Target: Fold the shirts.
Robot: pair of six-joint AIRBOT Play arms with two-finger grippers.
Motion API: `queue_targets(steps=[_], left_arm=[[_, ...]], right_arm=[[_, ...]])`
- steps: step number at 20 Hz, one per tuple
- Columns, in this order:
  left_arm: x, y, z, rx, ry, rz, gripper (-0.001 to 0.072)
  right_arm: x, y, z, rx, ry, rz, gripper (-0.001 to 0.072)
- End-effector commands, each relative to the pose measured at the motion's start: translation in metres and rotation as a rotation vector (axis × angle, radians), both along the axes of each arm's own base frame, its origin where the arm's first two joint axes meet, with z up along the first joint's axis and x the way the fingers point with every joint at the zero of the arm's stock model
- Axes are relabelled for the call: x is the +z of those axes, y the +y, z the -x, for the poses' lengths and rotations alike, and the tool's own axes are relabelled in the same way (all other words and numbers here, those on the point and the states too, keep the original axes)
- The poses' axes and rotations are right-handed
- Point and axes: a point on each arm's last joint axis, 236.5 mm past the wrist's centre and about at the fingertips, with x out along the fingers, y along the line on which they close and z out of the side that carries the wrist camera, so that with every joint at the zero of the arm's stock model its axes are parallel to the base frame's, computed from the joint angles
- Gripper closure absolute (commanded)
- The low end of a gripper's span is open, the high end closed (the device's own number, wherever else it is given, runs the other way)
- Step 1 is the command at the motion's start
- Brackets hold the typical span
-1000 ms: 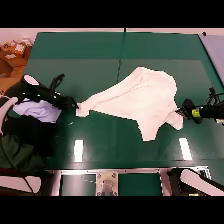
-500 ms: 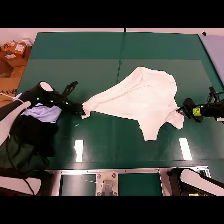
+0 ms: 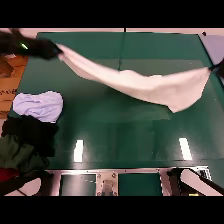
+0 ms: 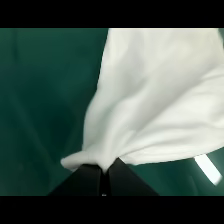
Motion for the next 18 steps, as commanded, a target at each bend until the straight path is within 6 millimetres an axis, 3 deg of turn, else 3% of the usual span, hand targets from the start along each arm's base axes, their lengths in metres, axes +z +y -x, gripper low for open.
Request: queue_targets(steps=[1,3,5,7,9,11,12,14,16,18], left_arm=[[0.183,0.014,0.066,0.086,-0.483,0.011,0.0682],[0.252,0.017,0.124,0.114,-0.683,0.036,0.0682],[0.295,0.020,0.177,0.131,-0.829,0.045,0.0681],[0.315,0.022,0.212,0.147,-0.907,0.057,0.0681],[0.314,0.024,0.219,0.155,-0.903,0.055,0.0681],[0.301,0.025,0.204,0.163,-0.837,0.060,0.0681],[0.288,0.026,0.187,0.170,-0.773,0.059,0.0681],[0.257,0.024,0.144,0.164,-0.637,0.065,0.0681],[0.215,0.021,0.094,0.144,-0.486,0.054,0.0681],[0.158,0.013,0.042,0.106,-0.298,0.064,0.0681]], right_arm=[[0.171,0.023,0.037,-0.044,-0.341,0.141,0.0698],[0.247,0.047,0.076,-0.064,-0.533,0.213,0.0698],[0.305,0.066,0.118,-0.096,-0.708,0.290,0.0698],[0.338,0.072,0.151,-0.153,-0.829,0.363,0.0698],[0.348,0.065,0.169,-0.220,-0.862,0.427,0.0698],[0.345,0.051,0.167,-0.262,-0.836,0.455,0.0698],[0.339,0.045,0.159,-0.266,-0.815,0.451,0.0698],[0.316,0.028,0.125,-0.254,-0.741,0.404,0.0698],[0.276,0.010,0.081,-0.217,-0.635,0.341,0.0698],[0.221,-0.007,0.033,-0.170,-0.509,0.257,0.0698]])
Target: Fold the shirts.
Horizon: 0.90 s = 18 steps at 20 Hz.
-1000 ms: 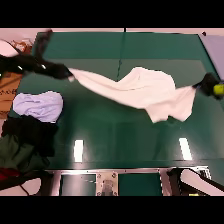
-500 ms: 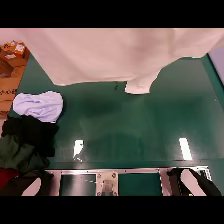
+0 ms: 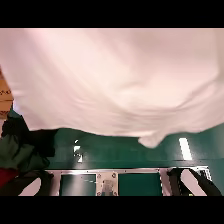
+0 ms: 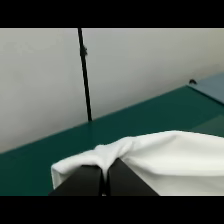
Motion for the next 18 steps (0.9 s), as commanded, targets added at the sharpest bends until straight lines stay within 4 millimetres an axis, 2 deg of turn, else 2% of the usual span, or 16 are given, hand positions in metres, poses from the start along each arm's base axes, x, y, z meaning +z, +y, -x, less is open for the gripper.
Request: queue_targets(steps=[1,5,7,9,11,12,14,15,16,17,18], left_arm=[[-0.095,-0.014,-0.076,-0.079,0.312,0.023,0.0680],[-0.250,-0.049,-0.164,-0.168,0.669,0.029,0.0680],[-0.336,-0.075,-0.195,-0.193,0.816,0.029,0.0680],[-0.405,-0.092,-0.222,-0.174,0.890,0.048,0.0680],[-0.451,-0.101,-0.245,-0.137,0.907,0.079,0.0681],[-0.465,-0.104,-0.251,-0.126,0.914,0.101,0.0680],[-0.483,-0.109,-0.257,-0.124,0.940,0.148,0.0679],[-0.488,-0.108,-0.255,-0.121,0.954,0.144,0.0574],[-0.488,-0.106,-0.252,-0.128,0.969,0.133,0.0186],[-0.485,-0.103,-0.246,-0.140,0.995,0.129,0.0039],[-0.481,-0.095,-0.239,-0.159,1.026,0.119,0.0049]], right_arm=[[-0.085,-0.027,-0.071,0.071,0.180,-0.118,0.0698],[-0.223,-0.069,-0.148,0.090,0.410,-0.229,0.0698],[-0.290,-0.077,-0.180,0.111,0.514,-0.279,0.0698],[-0.351,-0.079,-0.204,0.131,0.602,-0.313,0.0698],[-0.399,-0.078,-0.217,0.138,0.672,-0.355,0.0698],[-0.418,-0.080,-0.220,0.137,0.700,-0.373,0.0698],[-0.444,-0.081,-0.222,0.137,0.742,-0.399,0.0697],[-0.451,-0.081,-0.220,0.140,0.758,-0.407,0.0696],[-0.454,-0.081,-0.216,0.145,0.778,-0.413,0.0573],[-0.454,-0.081,-0.210,0.154,0.797,-0.421,0.0393],[-0.453,-0.083,-0.201,0.167,0.825,-0.433,0.0406]])
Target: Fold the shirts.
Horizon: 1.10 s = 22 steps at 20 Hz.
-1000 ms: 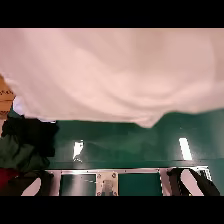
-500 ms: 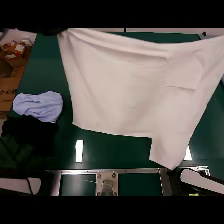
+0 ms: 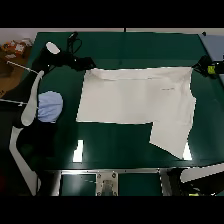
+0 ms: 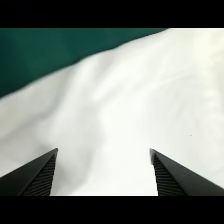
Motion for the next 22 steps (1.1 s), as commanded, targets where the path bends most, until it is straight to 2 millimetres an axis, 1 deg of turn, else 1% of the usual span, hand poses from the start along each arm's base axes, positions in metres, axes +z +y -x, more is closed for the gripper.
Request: queue_targets(steps=[1,2,3,4,5,6,7,9,11,13,15,17,18,19,20,21,22], left_arm=[[-0.004,0.020,0.017,-0.039,0.094,-0.002,0.0049],[0.002,0.032,0.025,-0.050,0.121,-0.003,0.0050],[0.008,0.047,0.032,-0.044,0.158,0.000,0.0055],[0.012,0.062,0.040,-0.034,0.202,0.008,0.0218],[0.017,0.074,0.049,-0.040,0.234,0.013,0.0429],[0.019,0.081,0.058,-0.055,0.265,0.020,0.0633],[0.023,0.086,0.068,-0.075,0.298,0.033,0.0681],[0.024,0.091,0.090,-0.121,0.365,0.014,0.0682],[0.020,0.094,0.108,-0.124,0.416,-0.010,0.0682],[0.013,0.094,0.134,-0.139,0.449,-0.020,0.0682],[-0.002,0.103,0.164,-0.091,0.471,-0.052,0.0682],[-0.020,0.115,0.187,0.059,0.471,-0.039,0.0682],[-0.030,0.122,0.200,0.127,0.473,-0.035,0.0681],[-0.042,0.129,0.211,0.194,0.478,-0.033,0.0658],[-0.054,0.134,0.219,0.245,0.485,-0.032,0.0327],[-0.067,0.136,0.226,0.302,0.509,-0.027,0.0131],[-0.079,0.134,0.235,0.316,0.538,-0.022,0.0179]], right_arm=[[-0.016,-0.003,0.025,0.034,0.101,-0.054,0.0576],[-0.015,-0.007,0.040,0.034,0.136,-0.084,0.0696],[-0.014,-0.008,0.053,0.033,0.170,-0.113,0.0697],[-0.013,-0.008,0.066,0.028,0.205,-0.147,0.0697],[-0.012,-0.005,0.080,0.029,0.235,-0.170,0.0697],[-0.013,-0.002,0.094,0.025,0.266,-0.171,0.0698],[-0.016,-0.002,0.111,0.014,0.306,-0.149,0.0697],[-0.026,-0.008,0.155,-0.037,0.411,-0.065,0.0697],[-0.037,-0.020,0.207,-0.137,0.509,-0.021,0.0699],[-0.047,-0.026,0.251,-0.241,0.548,-0.064,0.0699],[-0.061,-0.032,0.291,-0.345,0.569,-0.115,0.0699],[-0.078,-0.035,0.321,-0.432,0.590,-0.163,0.0699],[-0.086,-0.036,0.330,-0.464,0.599,-0.183,0.0699],[-0.094,-0.038,0.335,-0.488,0.600,-0.195,0.0698],[-0.099,-0.039,0.336,-0.501,0.596,-0.196,0.0697],[-0.101,-0.040,0.334,-0.505,0.587,-0.190,0.0666],[-0.101,-0.041,0.332,-0.509,0.576,-0.187,0.0565]])
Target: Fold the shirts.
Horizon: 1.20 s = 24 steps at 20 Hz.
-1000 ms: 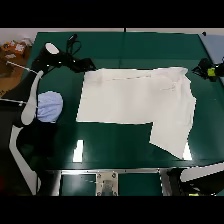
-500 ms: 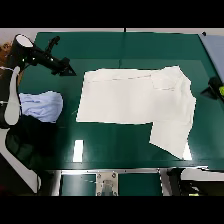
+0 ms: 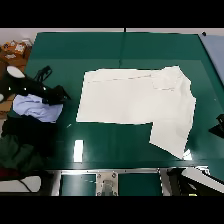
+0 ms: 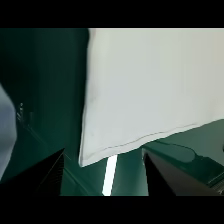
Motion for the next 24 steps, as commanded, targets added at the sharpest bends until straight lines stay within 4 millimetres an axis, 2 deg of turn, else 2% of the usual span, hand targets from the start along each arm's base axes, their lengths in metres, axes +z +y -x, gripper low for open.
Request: queue_targets(steps=[1,4,7,9,10,11,12,13,14,16,19,24], left_arm=[[-0.046,0.008,0.034,0.138,0.054,-0.037,0.0178],[-0.073,-0.015,0.045,0.127,0.088,-0.036,0.0178],[-0.078,-0.061,0.042,0.077,0.060,0.035,0.0179],[-0.079,-0.076,0.042,0.063,0.056,0.060,0.0181],[-0.078,-0.075,0.039,0.065,0.050,0.061,0.0325],[-0.075,-0.073,0.036,0.048,0.030,0.060,0.0563],[-0.071,-0.070,0.032,0.035,0.014,0.065,0.0656],[-0.067,-0.065,0.027,0.038,0.005,0.069,0.0681],[-0.063,-0.058,0.020,0.050,-0.009,0.067,0.0681],[-0.057,-0.046,0.008,0.073,-0.033,0.060,0.0681],[-0.055,-0.046,0.006,0.066,-0.038,0.058,0.0681],[-0.055,-0.047,0.006,0.072,-0.036,0.063,0.0680]], right_arm=[[-0.011,-0.005,0.008,-0.054,-0.009,0.016,0.0493],[-0.011,-0.008,0.001,-0.070,-0.037,0.023,0.0491],[-0.015,-0.010,-0.002,-0.079,-0.044,0.018,0.0491],[-0.018,-0.009,-0.002,-0.073,-0.039,0.010,0.0489],[-0.020,-0.009,-0.002,-0.058,-0.038,0.008,0.0488],[-0.022,-0.008,-0.001,-0.056,-0.034,0.001,0.0486],[-0.024,-0.006,-0.003,-0.058,-0.035,-0.012,0.0428],[-0.026,-0.003,-0.003,-0.059,-0.035,-0.031,0.0333],[-0.027,0.001,-0.005,-0.050,-0.038,-0.050,0.0299],[-0.028,0.010,-0.013,-0.001,-0.065,-0.073,0.0299],[-0.028,0.023,-0.031,0.069,-0.125,-0.099,0.0298],[-0.051,0.051,-0.046,0.149,-0.116,-0.197,0.0298]])
